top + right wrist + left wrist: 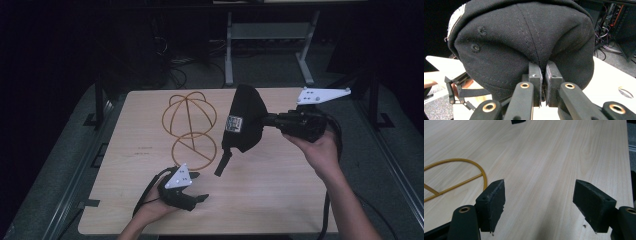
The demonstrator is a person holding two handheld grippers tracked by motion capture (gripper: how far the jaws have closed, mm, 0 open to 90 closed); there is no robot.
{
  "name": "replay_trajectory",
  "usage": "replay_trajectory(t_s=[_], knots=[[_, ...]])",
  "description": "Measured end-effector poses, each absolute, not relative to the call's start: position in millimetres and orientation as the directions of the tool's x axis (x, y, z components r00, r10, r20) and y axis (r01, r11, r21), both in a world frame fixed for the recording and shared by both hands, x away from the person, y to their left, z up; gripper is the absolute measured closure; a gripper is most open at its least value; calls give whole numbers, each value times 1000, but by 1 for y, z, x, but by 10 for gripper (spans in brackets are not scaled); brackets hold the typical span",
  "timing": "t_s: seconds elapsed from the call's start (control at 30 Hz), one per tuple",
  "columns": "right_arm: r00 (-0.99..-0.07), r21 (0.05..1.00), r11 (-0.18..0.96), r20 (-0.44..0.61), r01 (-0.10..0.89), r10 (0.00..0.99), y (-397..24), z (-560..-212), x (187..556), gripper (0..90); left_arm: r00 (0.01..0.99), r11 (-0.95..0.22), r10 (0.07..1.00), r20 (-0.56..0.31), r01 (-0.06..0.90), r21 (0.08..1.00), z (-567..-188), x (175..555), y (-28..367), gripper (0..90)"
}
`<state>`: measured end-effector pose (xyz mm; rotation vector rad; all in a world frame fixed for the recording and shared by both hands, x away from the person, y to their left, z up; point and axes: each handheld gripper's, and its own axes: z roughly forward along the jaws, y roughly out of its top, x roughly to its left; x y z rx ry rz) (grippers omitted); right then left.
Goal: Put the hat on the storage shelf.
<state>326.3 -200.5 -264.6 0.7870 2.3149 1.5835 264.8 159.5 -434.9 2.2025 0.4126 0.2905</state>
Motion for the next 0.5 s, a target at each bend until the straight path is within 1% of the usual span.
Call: replay_trajectory(t_s=[0.23, 0.5], knots=[[-834, 917, 268, 111, 295, 540, -193, -253, 336, 853, 917, -572, 394, 56, 197, 796, -434, 264, 159, 255], [-847, 915, 289, 95, 282, 523, -172, -236, 347, 854, 916, -568, 397, 50, 202, 798, -434, 264, 160, 257]])
